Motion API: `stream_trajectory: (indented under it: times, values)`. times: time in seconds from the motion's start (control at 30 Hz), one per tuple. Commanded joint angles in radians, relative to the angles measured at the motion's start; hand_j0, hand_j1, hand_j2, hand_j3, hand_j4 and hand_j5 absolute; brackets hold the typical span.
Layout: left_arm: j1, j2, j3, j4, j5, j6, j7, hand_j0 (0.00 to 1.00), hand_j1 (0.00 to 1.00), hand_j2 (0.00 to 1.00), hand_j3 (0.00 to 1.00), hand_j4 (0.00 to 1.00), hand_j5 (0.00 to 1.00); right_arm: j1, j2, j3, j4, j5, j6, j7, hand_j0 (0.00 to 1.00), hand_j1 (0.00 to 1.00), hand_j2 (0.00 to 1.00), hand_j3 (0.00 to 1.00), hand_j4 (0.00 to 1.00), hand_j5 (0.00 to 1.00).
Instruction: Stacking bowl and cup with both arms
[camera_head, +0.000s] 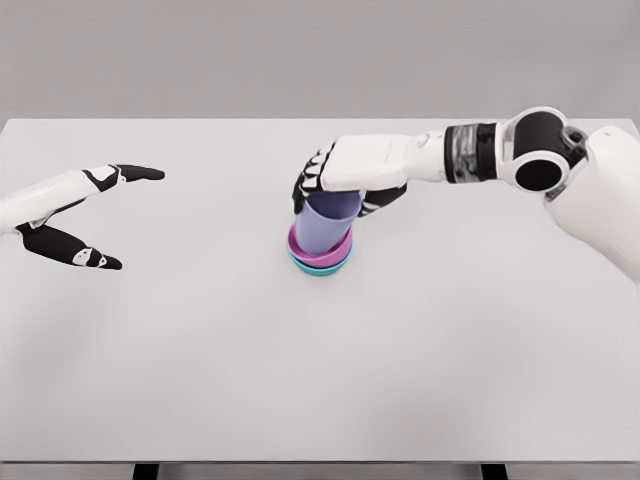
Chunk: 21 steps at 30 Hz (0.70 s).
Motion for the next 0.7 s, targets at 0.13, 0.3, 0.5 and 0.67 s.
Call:
stream_trajectory:
  times: [0.13, 0.3, 0.5, 0.67]
  values:
    - [0.000, 0.000, 0.000, 0.000, 0.008, 0.003, 0.000, 1.00, 1.00, 1.00, 1.00, 1.00, 1.00, 0.002, 0.019, 0.020, 0.008, 0.014, 0.003, -0.001, 0.69, 0.69, 0.69, 0.69, 0.69, 0.69]
    - [0.000, 0.000, 0.000, 0.000, 0.008, 0.003, 0.000, 1.00, 1.00, 1.00, 1.00, 1.00, 1.00, 0.000, 0.024, 0.016, -0.003, 0.030, 0.003, -0.001, 1.00, 1.00, 1.00, 1.00, 1.00, 1.00]
    - [0.000, 0.000, 0.000, 0.000, 0.008, 0.003, 0.000, 1.00, 1.00, 1.00, 1.00, 1.00, 1.00, -0.018, -0.001, -0.031, -0.026, 0.025, 0.003, -0.001, 1.00, 1.00, 1.00, 1.00, 1.00, 1.00]
    - [0.000, 0.000, 0.000, 0.000, 0.008, 0.003, 0.000, 1.00, 1.00, 1.00, 1.00, 1.00, 1.00, 0.000, -0.148, -0.157, -0.081, 0.016, 0.003, -0.001, 1.00, 1.00, 1.00, 1.00, 1.00, 1.00]
